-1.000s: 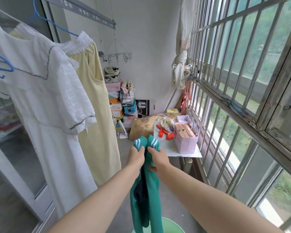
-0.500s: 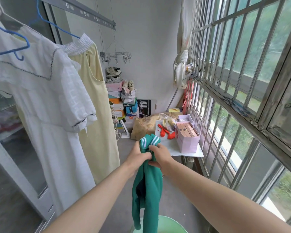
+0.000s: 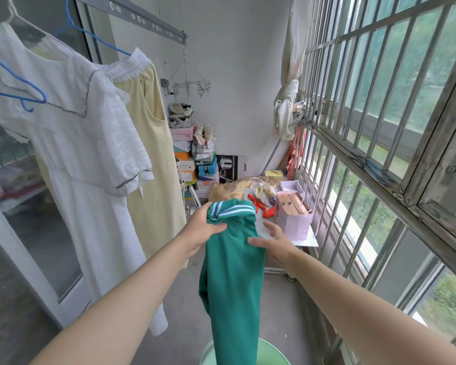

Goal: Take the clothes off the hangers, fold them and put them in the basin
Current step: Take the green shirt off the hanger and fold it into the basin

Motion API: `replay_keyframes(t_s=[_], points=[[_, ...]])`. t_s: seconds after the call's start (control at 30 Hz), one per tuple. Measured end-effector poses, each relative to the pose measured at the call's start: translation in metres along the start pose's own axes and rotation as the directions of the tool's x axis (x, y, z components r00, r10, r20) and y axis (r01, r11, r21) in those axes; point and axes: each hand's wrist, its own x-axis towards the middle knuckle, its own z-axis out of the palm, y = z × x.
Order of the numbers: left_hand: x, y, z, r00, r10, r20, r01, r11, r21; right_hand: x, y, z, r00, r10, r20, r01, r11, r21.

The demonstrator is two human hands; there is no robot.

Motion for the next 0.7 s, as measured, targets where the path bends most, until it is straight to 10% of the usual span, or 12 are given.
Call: replay_keyframes(t_s=[0.13,0.3,0.7], points=[[-0.003,0.011,-0.007,0.98,0.016,0.199,-0.036,0.994,0.099,-0.004,-0.006,-0.003,0.949,-0.073,0.307,0.025,0.987,0.158],[-0.009,0.005,-0.022,0.982,-0.02,0.188,-0.036,0.957,0.287,-0.005,-0.024,-0.002,0.945,-0.17,0.279,0.06,0.929,0.365],[-0.009,0.009,-0.033,0.985,-0.047,0.167,0.043,0.999,0.028,-0.014,0.016,0.004,0.846,-0.034,0.532,0.018,0.999,0.035]])
